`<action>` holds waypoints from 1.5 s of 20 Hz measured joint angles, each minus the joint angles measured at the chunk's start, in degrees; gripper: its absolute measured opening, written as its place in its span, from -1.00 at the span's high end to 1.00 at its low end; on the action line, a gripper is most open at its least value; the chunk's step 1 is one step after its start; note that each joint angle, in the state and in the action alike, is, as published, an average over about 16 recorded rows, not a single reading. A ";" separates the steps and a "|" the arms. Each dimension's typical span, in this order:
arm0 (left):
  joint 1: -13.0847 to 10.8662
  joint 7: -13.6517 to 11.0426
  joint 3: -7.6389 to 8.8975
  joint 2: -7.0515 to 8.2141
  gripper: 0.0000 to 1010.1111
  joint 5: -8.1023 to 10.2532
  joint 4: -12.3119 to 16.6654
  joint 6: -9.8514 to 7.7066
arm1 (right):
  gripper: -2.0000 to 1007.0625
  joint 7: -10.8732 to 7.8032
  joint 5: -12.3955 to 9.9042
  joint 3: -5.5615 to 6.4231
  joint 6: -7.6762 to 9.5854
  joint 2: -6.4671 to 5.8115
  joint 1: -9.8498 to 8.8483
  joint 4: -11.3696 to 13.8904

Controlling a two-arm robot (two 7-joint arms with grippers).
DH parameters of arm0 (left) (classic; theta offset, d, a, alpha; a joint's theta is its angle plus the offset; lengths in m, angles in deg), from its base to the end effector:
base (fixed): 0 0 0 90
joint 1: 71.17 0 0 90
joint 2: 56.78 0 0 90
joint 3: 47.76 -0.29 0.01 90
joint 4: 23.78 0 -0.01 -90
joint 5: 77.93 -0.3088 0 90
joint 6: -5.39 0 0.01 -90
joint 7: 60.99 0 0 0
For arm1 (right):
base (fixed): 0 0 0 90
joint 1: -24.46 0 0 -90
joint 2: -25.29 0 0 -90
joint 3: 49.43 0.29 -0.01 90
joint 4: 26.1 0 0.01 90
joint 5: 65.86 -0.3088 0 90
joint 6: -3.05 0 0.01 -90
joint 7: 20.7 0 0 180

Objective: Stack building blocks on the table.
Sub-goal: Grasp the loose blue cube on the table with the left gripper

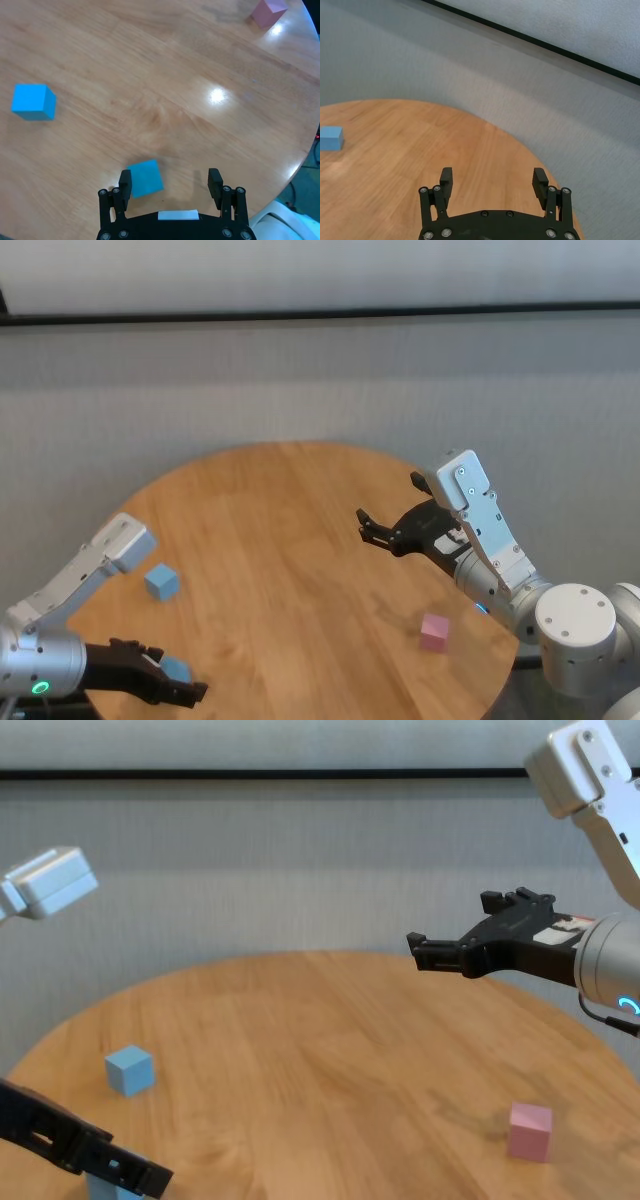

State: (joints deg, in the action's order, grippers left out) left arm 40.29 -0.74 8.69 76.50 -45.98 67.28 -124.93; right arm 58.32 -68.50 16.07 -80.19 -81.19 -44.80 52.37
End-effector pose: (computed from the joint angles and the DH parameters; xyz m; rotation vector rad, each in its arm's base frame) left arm 0.3774 0.0719 -0.2211 0.6999 0.3759 0.6806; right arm 0.4095 0.0239 -0.2591 -0.3111 -0.2191 -1.0536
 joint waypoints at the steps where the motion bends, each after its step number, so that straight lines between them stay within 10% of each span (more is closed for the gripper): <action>1: 0.14 0.22 -0.01 -0.16 -0.98 0.26 -0.14 -0.66 | -0.99 0.00 0.00 0.00 0.00 0.00 0.00 0.00; 30: 3.06 3.19 -1.72 -2.61 -0.98 -2.06 -1.42 -8.59 | -0.99 0.00 0.00 0.00 0.00 0.00 0.00 0.00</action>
State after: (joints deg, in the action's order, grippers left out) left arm 43.35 2.45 6.97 73.89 -48.04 65.86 -133.52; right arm 58.32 -68.50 16.07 -80.19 -81.19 -44.80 52.37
